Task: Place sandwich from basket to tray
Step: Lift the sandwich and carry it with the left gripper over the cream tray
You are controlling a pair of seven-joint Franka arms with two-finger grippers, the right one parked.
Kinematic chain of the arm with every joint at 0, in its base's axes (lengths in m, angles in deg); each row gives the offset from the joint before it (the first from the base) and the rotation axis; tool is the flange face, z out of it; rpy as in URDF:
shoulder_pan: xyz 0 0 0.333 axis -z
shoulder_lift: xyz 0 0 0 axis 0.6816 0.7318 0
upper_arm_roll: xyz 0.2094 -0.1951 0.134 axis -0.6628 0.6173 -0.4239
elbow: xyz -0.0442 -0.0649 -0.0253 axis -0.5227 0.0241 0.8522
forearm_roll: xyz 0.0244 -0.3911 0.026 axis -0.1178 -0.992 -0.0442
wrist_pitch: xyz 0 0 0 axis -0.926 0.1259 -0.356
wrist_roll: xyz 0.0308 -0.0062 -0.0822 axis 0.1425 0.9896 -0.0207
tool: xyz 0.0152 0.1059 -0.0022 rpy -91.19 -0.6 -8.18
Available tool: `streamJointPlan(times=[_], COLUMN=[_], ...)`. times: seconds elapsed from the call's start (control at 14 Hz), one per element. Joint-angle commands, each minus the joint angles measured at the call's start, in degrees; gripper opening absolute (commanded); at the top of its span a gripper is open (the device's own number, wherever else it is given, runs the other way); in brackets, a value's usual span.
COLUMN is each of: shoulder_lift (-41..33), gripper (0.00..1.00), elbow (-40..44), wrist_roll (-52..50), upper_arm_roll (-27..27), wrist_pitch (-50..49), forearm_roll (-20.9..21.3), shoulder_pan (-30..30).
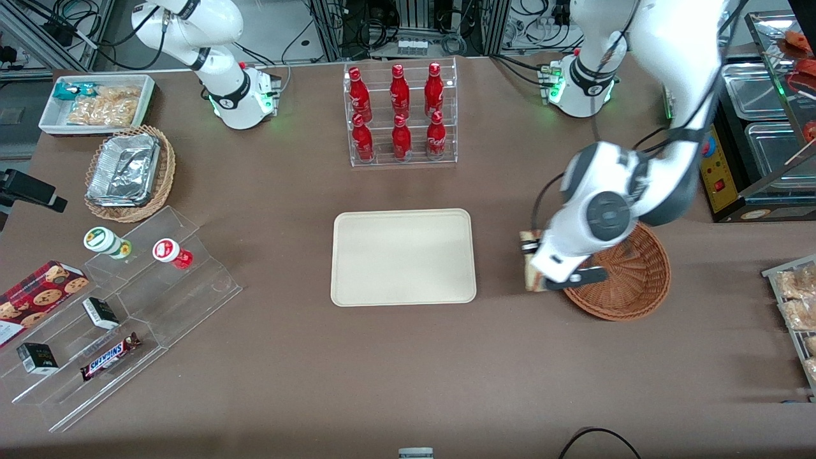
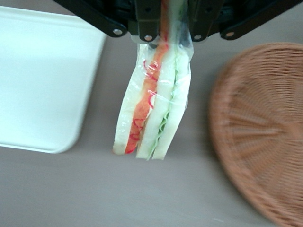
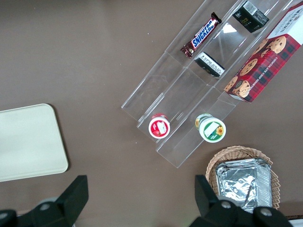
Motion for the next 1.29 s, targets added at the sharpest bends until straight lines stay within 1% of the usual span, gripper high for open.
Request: streamJointPlan(times=[0.0, 0.07, 0.21, 0.43, 0.64, 0.86, 1.07, 1.14, 1.21], shoulder_lift=[10.0, 12.6, 16.4, 22.5, 24.3, 26.3, 27.8, 27.9, 28.0], gripper=[0.01, 0.01, 0.00, 0.00, 0.00, 0.00, 0.00, 0.06, 0.34], elbow=[12.1, 15.5, 21.1, 28.5, 29.9, 30.6, 30.9, 30.9, 30.9], wrist_roll=[-7.1, -10.3, -15.5, -19.6, -23.3, -23.1, -23.2, -22.9, -22.3], upper_arm_roll=[-0.4, -0.4, -0.4, -0.4, -0.4, -0.2, -0.3, -0.3, -0.3], wrist_pitch=[-1.4, -1.3, -1.2, -0.9, 0.2, 0.5, 2.5, 2.7, 3.0], forearm_roll=[0.0, 0.0, 0.0, 0.1, 0.1, 0.1, 0.2, 0.2, 0.1], shoulder_pan=[6.5, 9.5, 13.5, 18.1, 20.3, 21.0, 23.1, 23.4, 23.1])
